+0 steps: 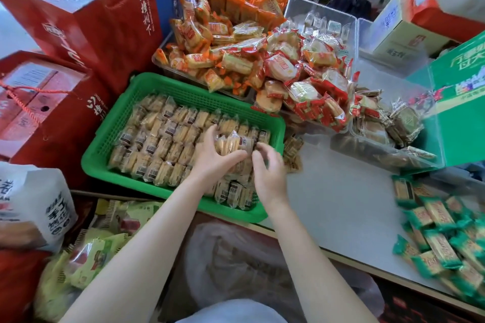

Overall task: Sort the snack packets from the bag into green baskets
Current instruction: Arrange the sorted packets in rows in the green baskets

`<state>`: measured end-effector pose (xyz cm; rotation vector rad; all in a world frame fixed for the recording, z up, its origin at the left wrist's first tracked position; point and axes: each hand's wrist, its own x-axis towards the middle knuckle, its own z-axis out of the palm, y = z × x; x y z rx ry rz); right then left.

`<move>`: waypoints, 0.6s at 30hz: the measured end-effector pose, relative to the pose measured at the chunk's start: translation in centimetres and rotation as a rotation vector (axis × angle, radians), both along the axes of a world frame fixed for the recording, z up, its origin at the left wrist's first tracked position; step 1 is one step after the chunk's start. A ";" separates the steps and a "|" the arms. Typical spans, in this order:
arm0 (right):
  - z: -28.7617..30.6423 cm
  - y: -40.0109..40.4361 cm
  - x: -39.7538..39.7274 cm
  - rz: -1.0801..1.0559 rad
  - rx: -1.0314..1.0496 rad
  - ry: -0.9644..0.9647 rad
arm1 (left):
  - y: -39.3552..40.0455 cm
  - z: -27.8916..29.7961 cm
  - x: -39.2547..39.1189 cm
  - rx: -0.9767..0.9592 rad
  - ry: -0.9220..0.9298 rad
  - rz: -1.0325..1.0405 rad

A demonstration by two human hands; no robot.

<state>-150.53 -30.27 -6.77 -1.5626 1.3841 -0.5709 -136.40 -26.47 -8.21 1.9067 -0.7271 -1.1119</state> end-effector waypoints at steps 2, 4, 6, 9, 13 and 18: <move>-1.6 -1.2 -1.4 -0.066 -0.148 0.143 | -1.3 -0.3 0.0 0.065 -0.203 -0.046; -3.9 -2.4 -2.6 -0.071 -0.069 0.226 | -2.5 -0.8 -0.5 0.164 -0.423 -0.147; -5.7 -2.9 -3.4 -0.022 0.096 0.208 | -3.4 -1.6 -1.4 0.252 -0.564 -0.222; -7.0 -3.1 -3.9 -0.018 0.296 0.108 | -4.2 -3.0 -2.4 0.349 -0.695 -0.272; -7.1 -3.1 -4.0 -0.040 0.351 0.053 | -5.3 -3.5 -3.2 0.429 -0.794 -0.291; -7.4 -3.6 -5.1 -0.014 0.342 0.003 | -5.1 -3.7 -3.0 0.437 -0.869 -0.327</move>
